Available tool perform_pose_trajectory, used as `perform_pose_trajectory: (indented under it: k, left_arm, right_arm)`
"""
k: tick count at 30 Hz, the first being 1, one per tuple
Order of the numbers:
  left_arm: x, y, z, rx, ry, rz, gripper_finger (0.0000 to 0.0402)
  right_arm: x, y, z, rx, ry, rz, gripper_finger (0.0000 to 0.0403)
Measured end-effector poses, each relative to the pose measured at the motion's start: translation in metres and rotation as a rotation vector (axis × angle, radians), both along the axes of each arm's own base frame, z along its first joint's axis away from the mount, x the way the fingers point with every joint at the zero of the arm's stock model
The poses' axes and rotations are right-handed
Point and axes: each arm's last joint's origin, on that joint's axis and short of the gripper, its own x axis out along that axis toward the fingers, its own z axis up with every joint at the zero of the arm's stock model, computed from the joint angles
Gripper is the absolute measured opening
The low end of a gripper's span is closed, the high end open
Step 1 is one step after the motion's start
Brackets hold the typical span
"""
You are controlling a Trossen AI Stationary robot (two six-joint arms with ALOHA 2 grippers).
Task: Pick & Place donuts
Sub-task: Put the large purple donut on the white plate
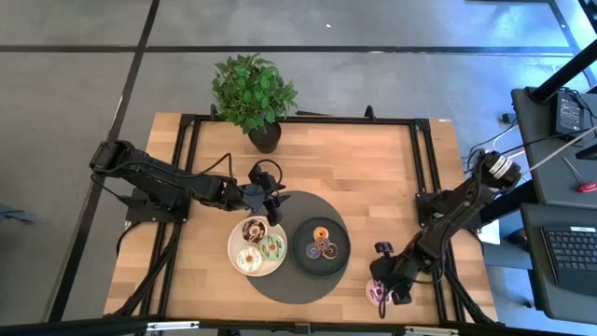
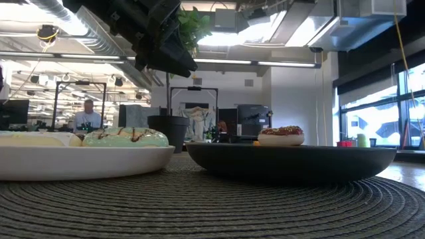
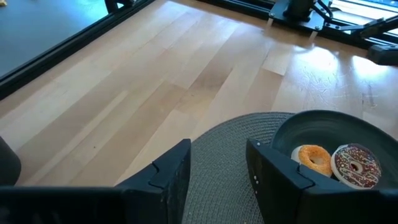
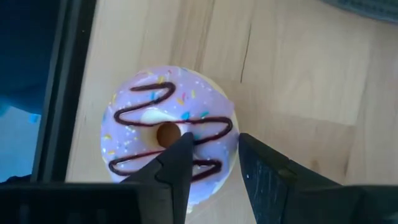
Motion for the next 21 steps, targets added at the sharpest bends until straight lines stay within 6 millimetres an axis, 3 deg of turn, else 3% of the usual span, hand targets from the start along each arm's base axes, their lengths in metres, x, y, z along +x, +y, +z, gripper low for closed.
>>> perform_pose_trajectory:
  k: [16,21]
  left_arm:
    - [0.0000,0.0000,0.0000,0.001,0.000,0.000,0.0152]
    - [0.0000,0.0000,0.0000,0.001,0.001,0.000,0.0148]
  right_arm:
    - [0.0006,0.0006,-0.0027,-0.005,0.005,0.000,0.0131]
    - [0.0005,0.0007,-0.0028,-0.001,0.010,0.004,0.0094]
